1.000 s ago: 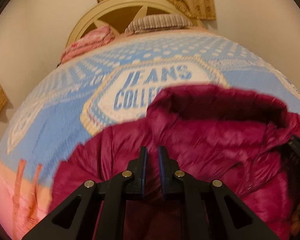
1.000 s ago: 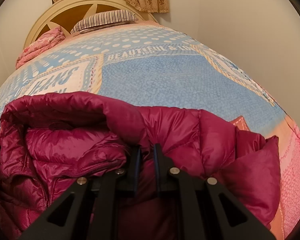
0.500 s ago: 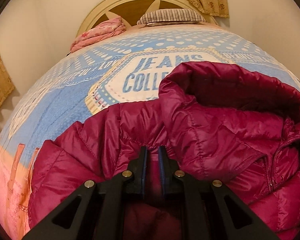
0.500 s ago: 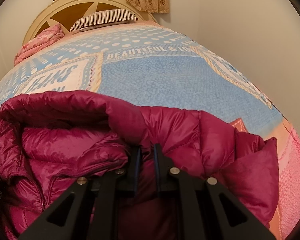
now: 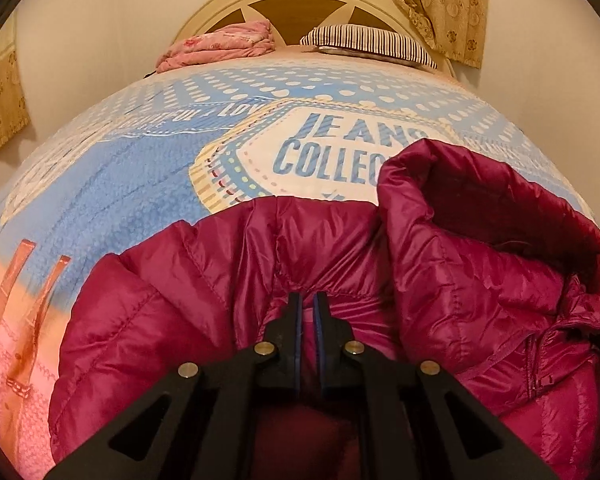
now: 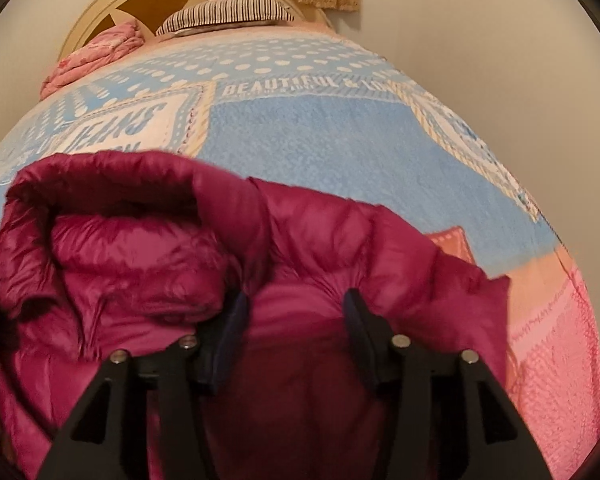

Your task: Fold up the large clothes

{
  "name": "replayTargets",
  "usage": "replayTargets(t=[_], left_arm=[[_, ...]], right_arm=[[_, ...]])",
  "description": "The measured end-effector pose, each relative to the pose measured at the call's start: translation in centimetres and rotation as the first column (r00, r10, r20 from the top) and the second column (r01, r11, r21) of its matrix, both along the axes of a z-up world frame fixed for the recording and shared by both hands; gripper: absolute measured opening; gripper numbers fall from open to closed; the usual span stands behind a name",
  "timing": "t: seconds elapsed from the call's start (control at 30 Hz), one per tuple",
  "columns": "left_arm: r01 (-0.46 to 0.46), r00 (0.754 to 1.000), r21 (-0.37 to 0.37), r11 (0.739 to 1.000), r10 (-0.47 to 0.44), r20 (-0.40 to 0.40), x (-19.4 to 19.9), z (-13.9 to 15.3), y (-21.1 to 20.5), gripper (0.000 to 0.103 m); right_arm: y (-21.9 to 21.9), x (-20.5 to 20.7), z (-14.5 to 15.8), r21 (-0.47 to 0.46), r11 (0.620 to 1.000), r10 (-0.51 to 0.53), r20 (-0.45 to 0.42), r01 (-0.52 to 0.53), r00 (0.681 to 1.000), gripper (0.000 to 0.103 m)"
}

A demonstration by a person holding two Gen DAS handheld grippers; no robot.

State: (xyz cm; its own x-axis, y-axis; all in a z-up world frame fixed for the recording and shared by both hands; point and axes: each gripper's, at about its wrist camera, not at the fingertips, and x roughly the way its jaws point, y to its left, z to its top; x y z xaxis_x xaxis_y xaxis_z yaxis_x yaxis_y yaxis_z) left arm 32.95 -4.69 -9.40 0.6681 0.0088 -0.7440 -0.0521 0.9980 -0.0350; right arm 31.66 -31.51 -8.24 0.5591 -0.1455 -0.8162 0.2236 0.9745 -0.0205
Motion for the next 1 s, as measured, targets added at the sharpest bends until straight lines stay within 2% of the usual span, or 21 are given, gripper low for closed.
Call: replayTargets(t=[0.07,0.13,0.2,0.23,0.3,0.37,0.4,0.43,0.47,0.53,0.6,0.7,0.77,0.83,0.87,0.93,1.0], left_arm=[[0.0,1.0,-0.016,1.0,0.0,0.002,-0.1,0.0,0.2,0.007],[0.0,1.0,-0.006,1.0,0.0,0.003,-0.1,0.0,0.0,0.007],[0.0,1.0,0.006,1.0,0.0,0.004,-0.1,0.0,-0.2,0.007],[0.0,1.0,0.006,1.0,0.0,0.004,-0.1,0.0,-0.1,0.007],[0.001,1.0,0.007,1.0,-0.001,0.002,-0.1,0.0,-0.2,0.007],[0.001,1.0,0.012,1.0,-0.001,0.002,-0.1,0.0,-0.3,0.007],[0.001,1.0,0.01,1.0,-0.002,0.001,-0.1,0.0,-0.3,0.007],[0.002,1.0,0.003,1.0,-0.002,0.0,-0.1,0.0,-0.2,0.007],[0.001,1.0,-0.003,1.0,-0.001,-0.001,-0.1,-0.1,-0.3,0.007],[0.0,1.0,-0.013,1.0,0.0,-0.001,0.0,-0.1,-0.2,0.007],[0.001,1.0,-0.013,1.0,-0.001,-0.003,0.1,-0.1,0.0,0.007],[0.008,1.0,-0.029,1.0,-0.008,-0.007,0.1,0.0,0.1,0.007],[0.013,1.0,-0.083,0.996,-0.013,-0.008,0.1,0.2,1.0,0.007],[0.002,1.0,-0.158,0.987,-0.003,-0.005,-0.4,1.1,2.6,0.007],[-0.014,1.0,-0.159,0.987,0.015,0.009,-0.7,1.8,3.2,0.007],[-0.029,0.998,-0.115,0.993,0.035,0.048,-0.8,3.7,3.7,0.007],[0.026,0.997,-0.076,0.997,-0.02,0.076,0.3,6.1,2.8,0.007]], right_arm=[[-0.6,-1.0,1.5,0.034,0.999,-0.027,0.046,0.026,0.999,0.053],[-1.6,-2.2,4.3,0.1,0.991,-0.101,0.182,0.084,0.978,0.061],[-2.4,-1.5,6.3,0.169,0.978,-0.163,0.244,0.124,0.956,0.064],[-2.6,-0.1,6.9,0.212,0.97,-0.173,0.242,0.122,0.955,0.064],[-2.3,3.3,7.1,0.254,0.961,-0.163,0.204,0.109,0.965,0.064],[-1.7,6.7,6.2,0.235,0.963,-0.168,0.129,0.134,0.977,0.064],[-1.4,8.0,5.2,0.24,0.96,-0.169,0.084,0.144,0.982,0.06],[-1.1,8.9,4.1,0.266,0.953,-0.161,0.043,0.144,0.986,0.052],[-1.0,9.1,3.2,0.291,0.946,-0.149,0.006,0.141,0.989,0.047],[-0.4,8.3,1.0,0.329,0.934,-0.122,-0.066,0.137,0.99,0.045],[0.1,6.4,0.0,0.294,0.949,-0.095,-0.061,0.109,0.994,0.044],[1.1,3.1,-0.5,0.181,0.983,-0.016,0.011,0.014,1.0,0.042],[2.0,1.6,-1.1,0.1,0.994,0.026,0.074,-0.034,0.997,0.043],[2.6,1.4,-1.1,0.049,0.998,0.042,0.084,-0.046,0.996,0.043],[2.8,1.7,-1.2,0.042,0.998,0.045,0.084,-0.049,0.995,0.043],[3.2,1.6,-1.2,0.017,0.998,0.059,0.09,-0.061,0.994,0.045],[3.5,1.3,-1.0,0.003,0.997,0.078,0.095,-0.078,0.992,0.047]])
